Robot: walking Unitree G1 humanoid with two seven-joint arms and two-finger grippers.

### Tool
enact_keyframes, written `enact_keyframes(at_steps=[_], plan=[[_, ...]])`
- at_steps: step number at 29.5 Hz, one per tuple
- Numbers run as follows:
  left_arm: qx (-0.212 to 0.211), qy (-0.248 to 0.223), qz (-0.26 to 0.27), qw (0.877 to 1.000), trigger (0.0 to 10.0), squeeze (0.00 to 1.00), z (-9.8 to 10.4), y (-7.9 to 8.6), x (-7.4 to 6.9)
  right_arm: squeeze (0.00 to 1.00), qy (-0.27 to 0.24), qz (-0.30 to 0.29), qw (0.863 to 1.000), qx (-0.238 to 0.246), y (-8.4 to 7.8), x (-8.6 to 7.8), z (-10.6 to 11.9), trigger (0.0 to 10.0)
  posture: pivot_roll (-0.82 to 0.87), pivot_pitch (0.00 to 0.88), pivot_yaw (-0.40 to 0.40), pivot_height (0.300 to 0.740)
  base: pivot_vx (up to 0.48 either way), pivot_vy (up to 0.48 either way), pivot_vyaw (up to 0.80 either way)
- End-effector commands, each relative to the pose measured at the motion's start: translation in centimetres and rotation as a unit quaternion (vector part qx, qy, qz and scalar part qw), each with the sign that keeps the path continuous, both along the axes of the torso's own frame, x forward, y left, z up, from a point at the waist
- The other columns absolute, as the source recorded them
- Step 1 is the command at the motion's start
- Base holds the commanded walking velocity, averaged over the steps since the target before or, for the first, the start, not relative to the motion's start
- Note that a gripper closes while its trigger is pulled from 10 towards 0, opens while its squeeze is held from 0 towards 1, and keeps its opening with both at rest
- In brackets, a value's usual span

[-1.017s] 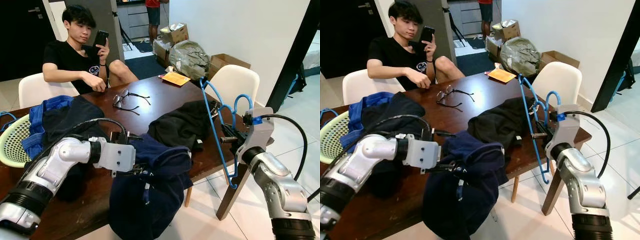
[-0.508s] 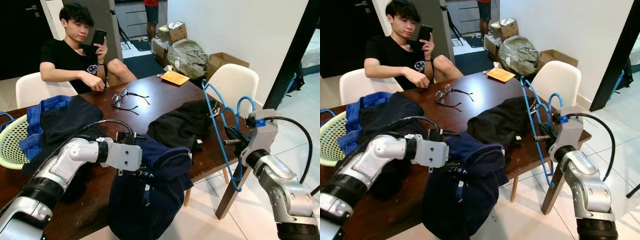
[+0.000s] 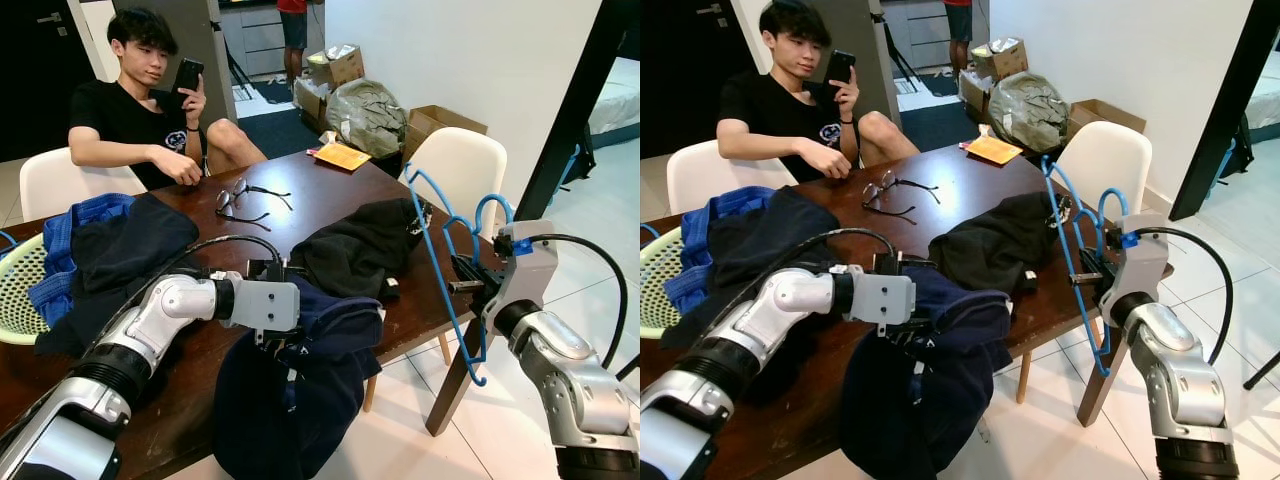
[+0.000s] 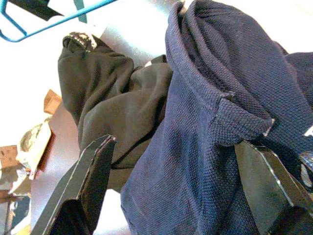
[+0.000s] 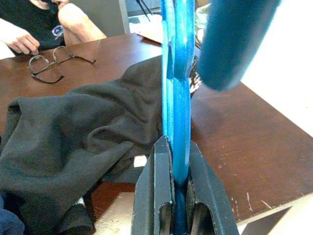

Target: Hang hanger

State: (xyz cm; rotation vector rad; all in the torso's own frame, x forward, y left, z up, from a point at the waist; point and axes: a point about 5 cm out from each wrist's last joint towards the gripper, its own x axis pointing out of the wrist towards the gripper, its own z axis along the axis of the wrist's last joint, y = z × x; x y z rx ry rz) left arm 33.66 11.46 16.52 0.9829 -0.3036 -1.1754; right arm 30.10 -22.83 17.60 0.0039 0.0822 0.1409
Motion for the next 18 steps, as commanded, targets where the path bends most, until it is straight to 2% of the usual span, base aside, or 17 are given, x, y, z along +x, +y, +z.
enact_keyframes(at_steps=[1, 3, 4, 6, 7, 8, 9, 18], plan=[[0.017, 0.003, -0.001, 1.000, 5.7, 0.00, -0.4, 0.0, 0.1, 0.00, -0.005, 0.005, 1.000, 0.000, 0.3, -0.2, 0.3, 10.0, -0.07, 0.004, 0.032, 0.740, 0.000, 0.000, 0.00], [0.022, 0.005, -0.003, 1.000, 5.7, 0.00, -0.6, 0.0, 0.2, 0.00, -0.005, 0.004, 1.000, 0.000, 0.2, -0.3, 0.3, 10.0, -0.07, 0.004, 0.032, 0.740, 0.000, 0.000, 0.00], [0.035, 0.013, -0.011, 0.999, 2.7, 0.00, -1.2, 0.0, 0.0, 0.00, -0.005, 0.002, 1.000, 0.000, 0.2, -0.3, 0.4, 10.0, -0.07, 0.006, 0.035, 0.740, 0.000, 0.000, 0.00], [0.035, 0.013, -0.011, 0.999, 2.7, 0.00, -1.2, 0.0, 0.0, 0.00, -0.005, 0.002, 1.000, 0.000, 0.2, -0.3, 0.4, 10.0, -0.07, 0.006, 0.035, 0.740, 0.000, 0.000, 0.00], [0.038, 0.017, -0.013, 0.999, 1.5, 0.00, -1.4, 0.0, -0.1, 0.00, -0.005, 0.001, 1.000, 0.000, 0.2, -0.3, 0.4, 10.0, -0.07, 0.006, 0.035, 0.740, 0.000, 0.000, 0.00], [0.038, 0.017, -0.013, 0.999, 1.5, 0.00, -1.4, 0.0, -0.1, 0.00, -0.005, 0.001, 1.000, 0.000, 0.2, -0.3, 0.4, 10.0, -0.07, 0.006, 0.035, 0.740, 0.000, 0.000, 0.00], [0.039, 0.018, -0.014, 0.999, 0.0, 0.00, -1.5, 0.0, -0.1, 0.00, -0.005, 0.001, 1.000, 0.000, 0.2, -0.3, 0.4, 10.0, -0.07, 0.006, 0.034, 0.740, 0.000, 0.000, 0.00], [0.040, 0.018, -0.014, 0.999, 0.0, 0.00, -1.5, 0.0, 0.1, 0.00, -0.006, 0.000, 1.000, 0.000, 0.2, -0.3, 0.4, 10.0, -0.07, 0.004, 0.034, 0.740, 0.000, 0.000, 0.00]])
